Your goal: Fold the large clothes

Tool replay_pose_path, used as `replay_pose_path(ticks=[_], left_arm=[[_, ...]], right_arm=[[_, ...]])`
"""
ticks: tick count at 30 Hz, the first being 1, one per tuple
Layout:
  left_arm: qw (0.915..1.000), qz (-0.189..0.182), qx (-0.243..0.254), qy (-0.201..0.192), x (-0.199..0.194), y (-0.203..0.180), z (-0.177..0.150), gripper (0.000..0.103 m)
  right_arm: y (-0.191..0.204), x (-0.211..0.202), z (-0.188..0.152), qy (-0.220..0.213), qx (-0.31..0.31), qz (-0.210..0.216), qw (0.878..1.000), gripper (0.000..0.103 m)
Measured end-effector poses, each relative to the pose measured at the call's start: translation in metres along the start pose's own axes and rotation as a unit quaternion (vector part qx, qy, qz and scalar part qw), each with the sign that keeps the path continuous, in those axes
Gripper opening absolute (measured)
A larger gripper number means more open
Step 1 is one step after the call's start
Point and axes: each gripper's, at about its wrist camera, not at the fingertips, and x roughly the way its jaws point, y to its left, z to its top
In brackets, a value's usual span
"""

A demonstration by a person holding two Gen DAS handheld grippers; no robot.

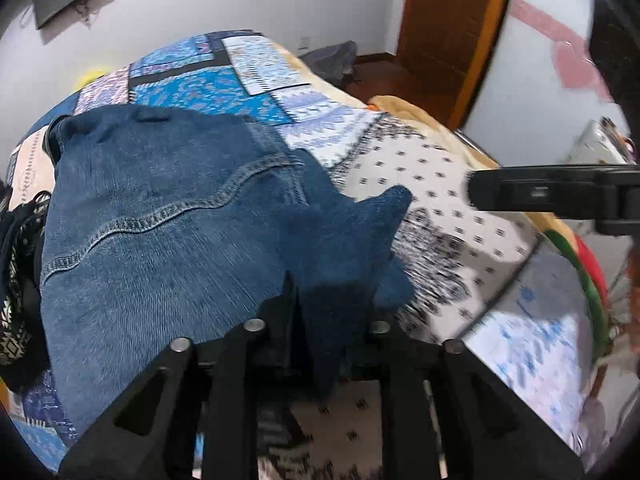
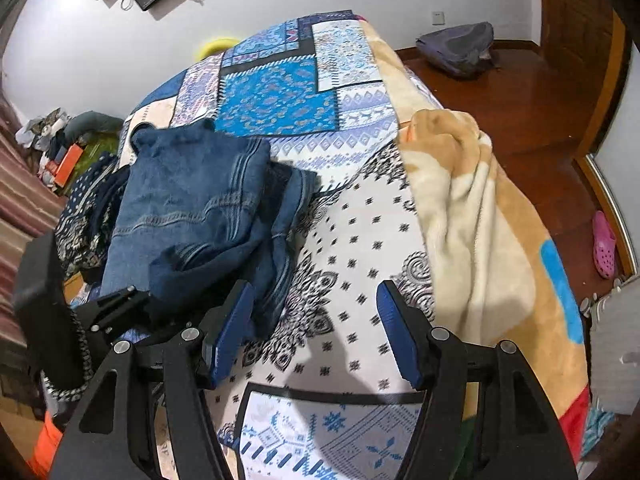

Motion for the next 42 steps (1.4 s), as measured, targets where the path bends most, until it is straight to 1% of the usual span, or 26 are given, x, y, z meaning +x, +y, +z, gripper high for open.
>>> replay_pose_path(ticks=[2,3,4,5,6,8,10,12,14,15,16,17,18,19,20,22,26,28,30,33,36,39,42], left_arm=[[0.9999,-0.015,0.004,0.0,-0.015,0.003,-0.003,0.026],[0.9999,-0.016,0.004,-0.001,-0.021,0.004,-0.004,0.035],[0.9999,-0.009,0.004,-0.008,-0.028,0.006,-0.005,0.046],[0.9999,0.0,0.003,-0.017,-0.037,0.009,-0.005,0.05],[0.9993,0.018,0.0,-0.032,-0.05,0.014,-0.008,0.053],[0.9983,0.033,-0.01,-0.047,-0.066,0.025,-0.012,0.053],[0.9977,0.036,-0.024,-0.051,-0.077,0.041,-0.016,0.053],[0.996,0.064,-0.033,-0.054,-0.083,0.06,-0.021,0.054],[0.9913,0.115,-0.04,-0.05,-0.08,0.08,-0.027,0.055],[0.9884,0.137,-0.054,-0.037,-0.077,0.095,-0.032,0.055],[0.9875,0.141,-0.066,-0.028,-0.074,0.105,-0.037,0.055],[0.9878,0.13,-0.083,-0.017,-0.068,0.117,-0.044,0.055],[0.9886,0.118,-0.093,-0.013,-0.067,0.123,-0.049,0.059],[0.9887,0.104,-0.108,-0.008,-0.061,0.13,-0.056,0.063],[0.988,0.099,-0.119,-0.005,-0.056,0.135,-0.061,0.064],[0.9878,0.096,-0.123,-0.006,-0.056,0.137,-0.066,0.066],[0.9889,0.103,-0.108,-0.005,-0.063,0.135,-0.061,0.066],[0.9895,0.1,-0.104,-0.01,-0.069,0.135,-0.057,0.065],[0.9889,0.103,-0.105,-0.022,-0.078,0.137,-0.051,0.066],[0.9868,0.1,-0.122,-0.034,-0.084,0.152,-0.04,0.066],[0.9843,0.095,-0.145,-0.033,-0.08,0.17,-0.031,0.066],[0.9833,0.056,-0.173,-0.016,-0.065,0.189,-0.025,0.066],[0.9776,0.008,-0.21,0.01,-0.045,0.207,-0.024,0.066]], right_arm=[[0.009,0.003,0.001,0.0,-0.008,0.009,1.0,0.06],[0.011,0.003,0.002,0.0,-0.013,0.014,1.0,0.06],[0.017,0.001,0.002,-0.003,-0.019,0.021,1.0,0.06],[0.023,0.001,0.003,-0.007,-0.025,0.025,0.999,0.06],[0.03,0.001,0.005,-0.011,-0.033,0.029,0.999,0.06],[0.04,0.003,0.006,-0.014,-0.047,0.038,0.998,0.06],[0.051,0.011,0.007,-0.011,-0.06,0.043,0.997,0.06],[0.062,0.022,0.005,-0.003,-0.075,0.043,0.996,0.06],[0.071,0.039,0.001,0.016,-0.096,0.035,0.995,0.06],[0.072,0.05,-0.003,0.03,-0.104,0.024,0.994,0.06],[0.071,0.055,-0.007,0.038,-0.107,0.018,0.993,0.06],[0.068,0.063,-0.011,0.048,-0.11,0.009,0.993,0.06],[0.064,0.069,-0.015,0.056,-0.109,0.004,0.993,0.061],[0.057,0.073,-0.019,0.061,-0.1,0.01,0.993,0.067],[0.049,0.074,-0.022,0.061,-0.084,0.015,0.995,0.077],[0.04,0.071,-0.024,0.055,-0.065,0.019,0.996,0.077],[0.043,0.064,-0.021,0.062,-0.073,0.011,0.995,0.077],[0.047,0.06,-0.015,0.063,-0.078,0.011,0.995,0.077],[0.051,0.054,-0.006,0.053,-0.08,0.019,0.995,0.077],[0.057,0.053,0.007,0.039,-0.085,0.015,0.996,0.077],[0.065,0.064,0.021,0.041,-0.095,0.018,0.994,0.077],[0.063,0.085,0.03,0.063,-0.081,0.033,0.994,0.077],[0.047,0.104,0.032,0.088,-0.039,0.042,0.994,0.077]])
